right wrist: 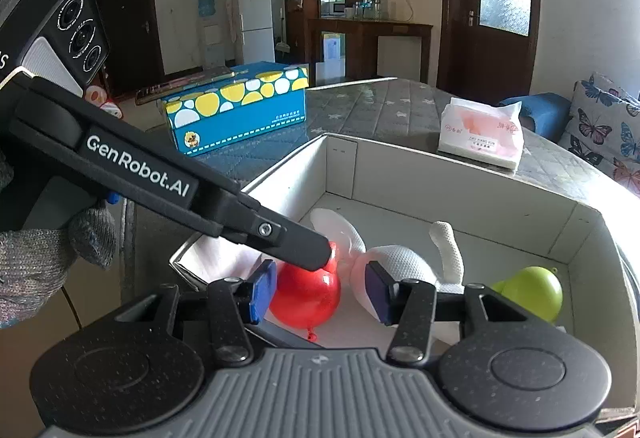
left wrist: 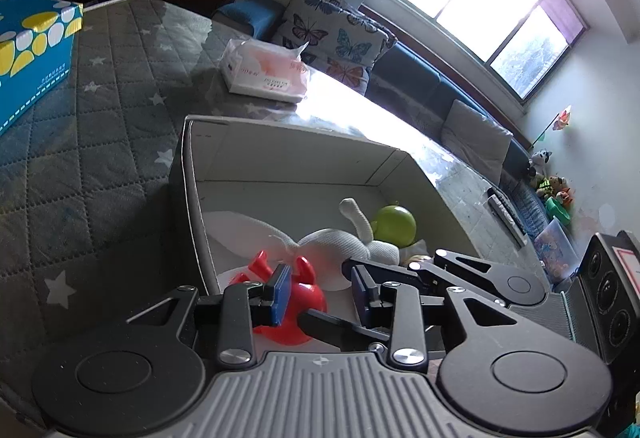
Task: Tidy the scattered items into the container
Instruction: 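Open the left tool to release the red toy into the box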
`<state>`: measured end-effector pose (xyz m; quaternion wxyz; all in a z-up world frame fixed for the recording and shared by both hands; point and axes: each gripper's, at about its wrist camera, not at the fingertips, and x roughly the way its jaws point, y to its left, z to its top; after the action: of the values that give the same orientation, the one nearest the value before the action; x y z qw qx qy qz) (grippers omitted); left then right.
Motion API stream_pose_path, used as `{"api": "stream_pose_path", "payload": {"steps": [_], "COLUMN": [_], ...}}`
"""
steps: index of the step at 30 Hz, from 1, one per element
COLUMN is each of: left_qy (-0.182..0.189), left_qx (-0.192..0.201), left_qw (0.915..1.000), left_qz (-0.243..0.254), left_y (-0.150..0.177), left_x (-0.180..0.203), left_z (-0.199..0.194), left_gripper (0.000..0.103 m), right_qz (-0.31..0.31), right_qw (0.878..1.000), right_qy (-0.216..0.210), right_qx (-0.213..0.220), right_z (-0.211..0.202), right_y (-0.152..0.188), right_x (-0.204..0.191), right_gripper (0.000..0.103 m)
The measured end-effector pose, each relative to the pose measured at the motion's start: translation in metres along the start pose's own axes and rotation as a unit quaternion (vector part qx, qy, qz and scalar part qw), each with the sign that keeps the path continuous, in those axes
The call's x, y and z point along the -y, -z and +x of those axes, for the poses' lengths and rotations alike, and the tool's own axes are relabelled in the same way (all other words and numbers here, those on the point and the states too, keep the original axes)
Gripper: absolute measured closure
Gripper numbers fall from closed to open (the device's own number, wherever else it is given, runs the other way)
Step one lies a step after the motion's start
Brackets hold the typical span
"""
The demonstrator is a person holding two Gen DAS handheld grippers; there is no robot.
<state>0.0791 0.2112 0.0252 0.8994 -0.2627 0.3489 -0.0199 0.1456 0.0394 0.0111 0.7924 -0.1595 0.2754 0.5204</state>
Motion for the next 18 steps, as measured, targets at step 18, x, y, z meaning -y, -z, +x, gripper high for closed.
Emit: {"api": "stream_pose_path", "payload": {"steps": [18], "left_qy": [0.051], "left_qx": [0.015], "left_qw": [0.9975], "left_qz": [0.047], "left_y": [0.017], "left_x": [0.053], "left_z": [-0.001], "left_gripper": [0.068], "right_qz": [0.029], "right_qw": [0.996], "right_qy": [0.060], "right_qx": [0.052], "right_z": [-0.074], "right_y": [0.033], "right_x": [0.010], "right_gripper": [0.038]}}
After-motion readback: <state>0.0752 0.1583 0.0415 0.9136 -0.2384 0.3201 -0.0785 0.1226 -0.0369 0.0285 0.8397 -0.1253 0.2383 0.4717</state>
